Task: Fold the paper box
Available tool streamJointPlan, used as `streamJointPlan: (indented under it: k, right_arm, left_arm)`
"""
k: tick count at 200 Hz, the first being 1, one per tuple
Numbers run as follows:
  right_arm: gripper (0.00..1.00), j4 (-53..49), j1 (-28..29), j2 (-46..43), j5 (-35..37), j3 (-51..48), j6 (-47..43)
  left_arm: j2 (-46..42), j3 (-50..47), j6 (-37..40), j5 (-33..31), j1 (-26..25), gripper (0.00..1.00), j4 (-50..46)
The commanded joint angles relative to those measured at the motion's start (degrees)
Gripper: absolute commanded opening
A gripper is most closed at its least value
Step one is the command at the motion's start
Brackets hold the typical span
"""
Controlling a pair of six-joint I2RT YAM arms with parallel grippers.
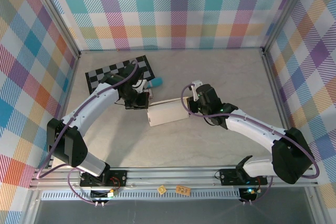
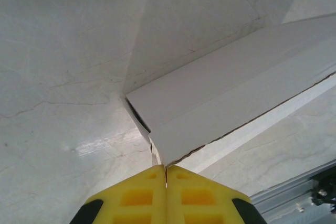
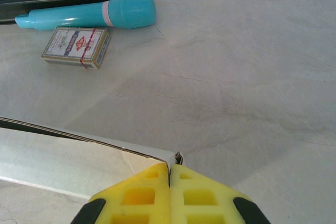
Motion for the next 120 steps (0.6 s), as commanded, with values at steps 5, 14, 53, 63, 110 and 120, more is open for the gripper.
streamJointPlan:
  k: [5, 14, 53, 63, 110, 120]
  right_arm:
    - [0.0, -8.84, 0.97, 2.54, -0.25, -1.62, 0.79]
    - [0.0, -8.76, 1.14, 2.54, -0.16, -1.68, 0.75]
    - [0.0, -8.72, 1.52, 2.89, 0.09, -1.58, 1.0]
    - [0.0, -8.67, 1.52, 2.89, 0.18, -1.59, 0.97]
    - [0.0, -8.73, 1.53, 3.0, 0.42, -1.72, 0.95]
    - [0.0, -8.68, 1.54, 2.94, 0.46, -1.85, 1.06]
  left_arm:
    - [0.96, 1.01, -6.04, 4.14, 0.16, 0.0, 0.4]
    - [1.0, 0.97, -7.09, 4.66, 0.19, 0.0, 0.65]
    - [0.92, -0.43, -10.23, 6.37, 0.16, 0.0, 2.1]
    - [0.82, -0.83, -10.57, 6.58, 0.11, 0.0, 2.4]
    - [0.32, -2.04, -11.26, 6.93, 0.14, 0.0, 3.1]
    - [0.01, -2.77, -11.3, 6.8, 0.11, 0.0, 3.56]
